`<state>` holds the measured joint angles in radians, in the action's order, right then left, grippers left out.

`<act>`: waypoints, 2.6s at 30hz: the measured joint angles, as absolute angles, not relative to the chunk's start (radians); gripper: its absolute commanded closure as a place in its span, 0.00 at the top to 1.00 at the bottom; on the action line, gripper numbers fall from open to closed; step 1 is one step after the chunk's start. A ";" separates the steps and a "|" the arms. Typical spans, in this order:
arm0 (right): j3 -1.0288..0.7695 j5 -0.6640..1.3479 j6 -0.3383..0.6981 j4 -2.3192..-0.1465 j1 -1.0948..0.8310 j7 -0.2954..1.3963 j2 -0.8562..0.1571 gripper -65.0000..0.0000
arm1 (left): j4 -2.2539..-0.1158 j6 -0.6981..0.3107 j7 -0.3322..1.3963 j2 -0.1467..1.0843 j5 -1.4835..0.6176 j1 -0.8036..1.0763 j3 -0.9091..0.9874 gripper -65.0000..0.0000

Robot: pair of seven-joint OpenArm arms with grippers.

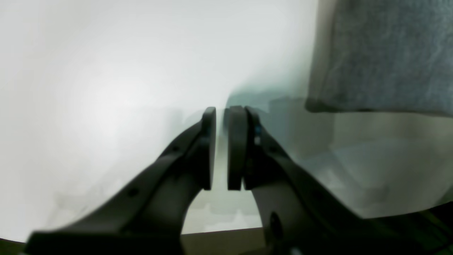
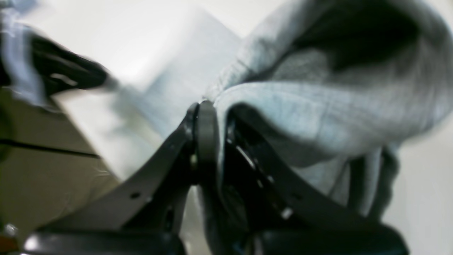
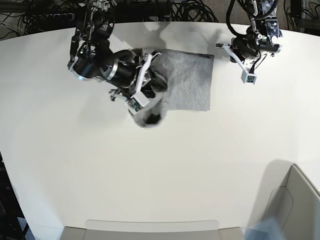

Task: Fold the T-shirt properly

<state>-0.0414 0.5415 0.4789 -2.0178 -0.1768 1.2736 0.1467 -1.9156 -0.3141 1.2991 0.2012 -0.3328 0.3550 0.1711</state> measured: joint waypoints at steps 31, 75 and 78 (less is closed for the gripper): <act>0.272 0.412 -0.208 -1.959 -0.217 0.965 0.103 0.00 | -1.904 -0.314 1.300 0.210 -0.337 0.363 0.172 0.10; 0.703 0.410 -0.532 -1.679 0.051 0.975 0.066 0.40 | -1.904 -0.314 1.299 0.213 -0.337 0.382 0.172 0.10; 0.774 0.415 -0.533 -1.694 0.076 0.907 0.047 0.40 | -1.904 -0.314 1.299 0.213 -0.336 0.382 0.172 0.10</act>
